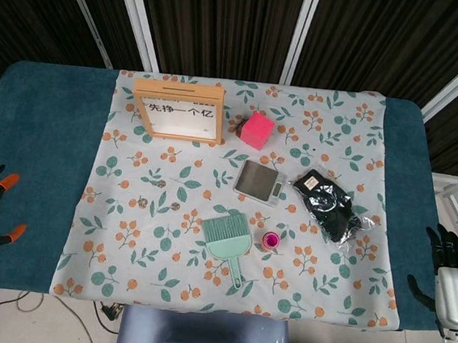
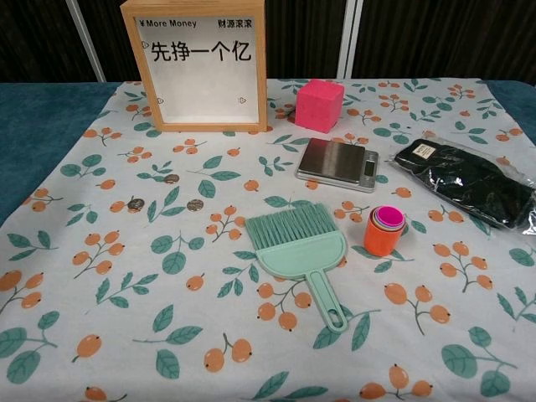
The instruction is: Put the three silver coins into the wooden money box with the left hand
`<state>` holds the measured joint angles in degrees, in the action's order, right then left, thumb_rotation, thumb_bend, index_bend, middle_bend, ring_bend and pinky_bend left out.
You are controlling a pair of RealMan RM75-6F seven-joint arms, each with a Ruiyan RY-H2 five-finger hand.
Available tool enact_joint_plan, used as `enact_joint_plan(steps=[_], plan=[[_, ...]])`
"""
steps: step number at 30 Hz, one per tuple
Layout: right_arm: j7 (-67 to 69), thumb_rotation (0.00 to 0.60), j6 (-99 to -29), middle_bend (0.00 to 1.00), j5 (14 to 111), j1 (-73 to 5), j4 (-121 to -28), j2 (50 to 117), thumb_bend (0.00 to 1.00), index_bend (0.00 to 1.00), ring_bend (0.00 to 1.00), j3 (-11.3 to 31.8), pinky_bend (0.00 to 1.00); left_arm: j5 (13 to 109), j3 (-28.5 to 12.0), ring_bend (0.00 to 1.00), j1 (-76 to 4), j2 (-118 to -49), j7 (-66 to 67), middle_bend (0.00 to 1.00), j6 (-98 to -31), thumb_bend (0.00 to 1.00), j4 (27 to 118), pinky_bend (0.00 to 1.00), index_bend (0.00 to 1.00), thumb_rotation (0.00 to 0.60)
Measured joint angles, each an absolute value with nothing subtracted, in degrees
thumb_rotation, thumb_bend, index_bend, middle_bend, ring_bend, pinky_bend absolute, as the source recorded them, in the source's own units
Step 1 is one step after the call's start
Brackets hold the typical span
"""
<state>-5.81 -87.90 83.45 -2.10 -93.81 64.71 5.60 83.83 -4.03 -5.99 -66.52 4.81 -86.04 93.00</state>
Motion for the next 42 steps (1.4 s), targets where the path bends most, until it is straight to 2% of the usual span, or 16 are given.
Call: enact_joint_plan(steps=[19, 27, 33, 42], plan=[[-6.9, 0.6, -88.04, 0.02, 82.97, -1.99, -93.98, 64.8, 0.36, 0.01, 0.02, 5.76, 0.0, 83.33, -4.51, 0.0, -6.08, -66.66, 4.93, 0.02, -86.01, 0.17, 92.46, 0.0, 0.18, 0.6], [-7.07, 0.6, -87.93, 0.02, 82.84, -2.0, -94.19, 64.82, 0.36, 0.01, 0.02, 5.75, 0.0, 85.43, -5.44, 0.0, -8.23, -67.42, 4.99, 0.02, -85.64, 0.19, 89.68, 0.0, 0.22, 0.6], [-7.02, 0.6, -87.93, 0.02, 82.91, -2.02, -94.23, 64.87, 0.36, 0.01, 0.02, 5.74, 0.0, 86.71, -7.75, 0.0, -14.23, -70.15, 5.34, 0.02, -81.22, 0.21, 85.73, 0.0, 0.28, 0.6], [-6.74, 0.6, -87.93, 0.02, 82.32, -1.94, -94.22, 64.96, 0.36, 0.01, 0.02, 5.99, 0.0, 87.57, -8.79, 0.0, -24.87, -79.64, 4.29, 0.03, -68.3, 0.24, 75.23, 0.0, 0.32, 0.6]])
